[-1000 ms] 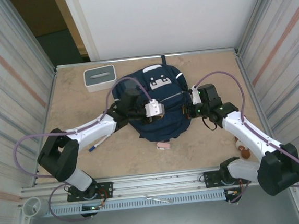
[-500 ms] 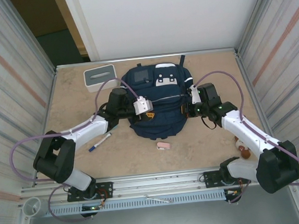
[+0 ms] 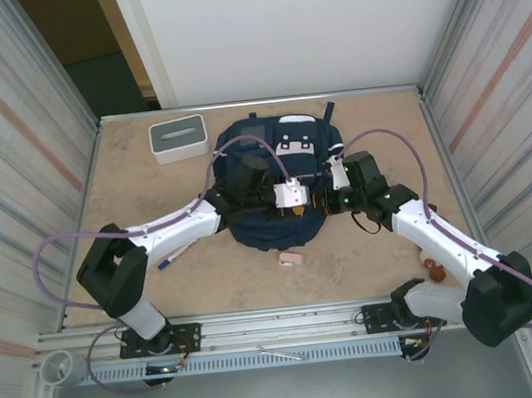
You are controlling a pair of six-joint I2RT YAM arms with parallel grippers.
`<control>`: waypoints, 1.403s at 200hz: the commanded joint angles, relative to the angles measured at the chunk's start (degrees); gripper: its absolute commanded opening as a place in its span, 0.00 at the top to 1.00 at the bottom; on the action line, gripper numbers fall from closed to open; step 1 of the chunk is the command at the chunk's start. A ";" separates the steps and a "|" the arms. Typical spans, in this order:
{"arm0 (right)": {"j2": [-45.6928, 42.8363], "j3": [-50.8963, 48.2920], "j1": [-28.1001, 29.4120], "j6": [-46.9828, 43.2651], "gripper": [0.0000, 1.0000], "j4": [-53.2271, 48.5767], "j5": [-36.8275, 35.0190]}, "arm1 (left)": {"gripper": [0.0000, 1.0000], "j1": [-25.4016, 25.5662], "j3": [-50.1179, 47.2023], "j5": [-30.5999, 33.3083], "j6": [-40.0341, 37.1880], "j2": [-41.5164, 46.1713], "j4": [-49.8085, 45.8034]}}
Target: Pack the student bag
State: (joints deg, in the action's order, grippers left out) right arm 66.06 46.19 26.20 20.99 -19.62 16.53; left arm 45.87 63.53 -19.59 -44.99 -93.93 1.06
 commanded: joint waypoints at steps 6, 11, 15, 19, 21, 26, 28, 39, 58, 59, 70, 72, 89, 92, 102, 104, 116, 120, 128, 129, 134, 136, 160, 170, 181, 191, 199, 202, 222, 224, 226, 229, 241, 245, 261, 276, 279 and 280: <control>-2.78 1.98 0.45 0.34 1.00 1.61 1.69 | 0.58 -0.43 2.38 0.95 -3.50 -1.63 -3.29; -2.80 1.88 0.29 0.15 1.00 1.31 1.38 | 0.63 -0.77 2.40 0.21 -3.86 -1.65 -3.48; -2.78 1.80 0.12 -0.19 1.00 1.05 1.15 | 0.68 -1.08 2.42 -0.39 -4.10 -1.59 -3.52; -2.78 1.72 -0.12 -0.37 1.00 0.76 0.97 | 0.74 -1.41 2.27 -1.23 -4.36 -1.45 -3.60; -2.78 1.71 -0.27 -0.48 1.00 0.62 0.89 | 0.76 -1.64 2.23 -1.63 -4.46 -1.35 -3.58; -2.78 1.55 -0.66 -0.83 1.00 0.27 0.57 | 0.83 -2.16 2.09 -2.78 -4.74 -1.03 -3.62; -2.74 1.54 -0.89 -0.92 1.00 0.06 0.42 | 0.85 -2.36 1.92 -3.31 -4.82 -0.89 -3.57; -2.40 1.49 -2.39 -1.58 1.00 -1.09 -0.94 | 0.94 -3.74 0.71 -6.53 -5.14 0.30 -2.67; -0.77 2.09 -5.97 -2.31 1.00 -3.96 -3.44 | 1.00 -6.76 -2.33 -13.85 -5.60 3.40 -0.43; -0.63 2.16 -6.11 -2.38 1.00 -4.12 -3.62 | 1.00 -6.93 -2.52 -14.26 -5.57 3.58 -0.26; 0.68 3.02 -7.39 -2.84 1.00 -5.84 -5.93 | 1.00 -8.95 -4.57 -19.32 -5.43 5.56 1.94; 0.90 3.13 -7.50 -2.99 1.00 -6.11 -6.32 | 1.00 -9.30 -4.95 -20.30 -5.38 5.88 2.39; 3.16 4.44 -8.12 -3.80 1.00 -7.10 -9.64 | 1.00 -11.83 -7.34 -26.73 -4.94 7.91 4.89; 3.60 4.64 -8.29 -3.91 1.00 -7.10 -9.97 | 1.00 -12.17 -7.63 -27.36 -5.01 8.07 5.10; 5.31 5.28 -8.98 -4.03 1.00 -6.94 -10.96 | 1.00 -13.24 -7.96 -29.04 -5.01 8.45 5.03; 5.77 5.45 -9.17 -4.03 1.00 -6.89 -11.10 | 1.00 -13.43 -8.04 -29.33 -5.02 8.49 4.95; 8.19 6.67 -10.49 -4.12 1.00 -6.69 -11.78 | 1.00 -14.66 -8.48 -30.89 -4.97 8.96 4.81; 9.26 7.13 -10.92 -4.12 1.00 -6.52 -11.95 | 1.00 -15.00 -8.73 -31.36 -4.93 9.09 4.95; 11.29 8.15 -11.78 -4.20 1.00 -6.16 -12.36 | 1.00 -15.71 -9.39 -32.15 -4.68 9.49 5.69; 11.59 8.27 -11.87 -4.21 1.00 -6.15 -12.47 | 1.00 -15.81 -9.47 -32.29 -4.67 9.52 5.83; 12.82 8.96 -12.39 -4.21 1.00 -5.86 -12.50 | 1.00 -16.19 -9.91 -32.85 -4.38 9.71 6.63; 13.55 9.28 -12.64 -4.21 1.00 -5.74 -12.49 | 1.00 -16.34 -10.09 -33.02 -4.22 9.79 6.97; 20.03 13.31 -15.23 -3.79 1.00 -5.04 -11.12 | 1.00 -16.95 -11.06 -34.54 -3.92 10.09 8.52; 21.97 14.69 -15.89 -3.55 1.00 -4.61 -10.93 | 1.00 -17.01 -10.93 -34.85 -3.80 9.75 8.52; 23.33 15.77 -16.25 -3.50 1.00 -4.12 -9.95 | 1.00 -16.99 -10.75 -35.28 -3.90 9.18 8.42; 23.77 16.54 -16.43 -3.55 1.00 -4.18 -7.80 | 1.00 -16.95 -10.68 -35.48 -3.43 8.58 8.90; 23.16 16.41 -16.52 -3.83 0.94 -4.12 -5.65 | 1.00 -16.95 -10.57 -35.69 -2.94 8.06 9.42; 22.77 16.20 -16.65 -3.85 0.92 -4.11 -5.12 | 1.00 -16.95 -10.49 -35.83 -2.87 7.86 9.57; 18.40 13.73 -18.55 -3.84 0.79 -3.97 -1.38 | 1.00 -16.95 -10.18 -35.99 -2.52 6.80 9.75; 17.94 13.39 -18.90 -3.67 0.76 -3.84 -0.88 | 1.00 -16.95 -10.18 -36.01 -2.48 6.71 9.75; 17.41 13.04 -19.32 -3.48 0.74 -3.67 -0.36 | 1.00 -16.95 -10.18 -35.99 -2.43 6.63 9.75; 16.68 12.48 -19.97 -3.12 0.70 -3.30 0.41 | 1.00 -16.95 -10.18 -36.03 -2.44 6.57 9.83; 14.17 9.54 -22.98 -0.42 0.57 -0.06 4.24 | 1.00 -16.95 -10.26 -36.15 -2.13 6.23 10.28; 13.74 8.45 -24.11 1.14 0.54 1.56 5.69 | 1.00 -16.91 -10.24 -36.18 -2.04 6.09 10.40; 15.41 6.69 -27.41 7.56 0.42 8.09 10.51 | 1.00 -16.73 -10.10 -36.36 -1.77 5.66 10.54; 20.61 9.02 -27.78 10.78 0.27 10.64 11.82 | 1.00 -16.52 -9.71 -36.24 -1.67 5.27 10.30; 21.80 9.67 -27.73 11.27 0.26 10.91 11.92 | 1.00 -16.47 -9.61 -36.19 -1.68 5.21 10.16; 22.21 9.86 -27.71 11.40 0.26 11.05 11.97 | 1.00 -16.45 -9.59 -36.20 -1.68 5.18 10.13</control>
State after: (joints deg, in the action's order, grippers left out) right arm 82.11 54.13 -1.65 24.47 -15.94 23.09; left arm 29.30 52.73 -51.24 -48.14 -88.90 8.82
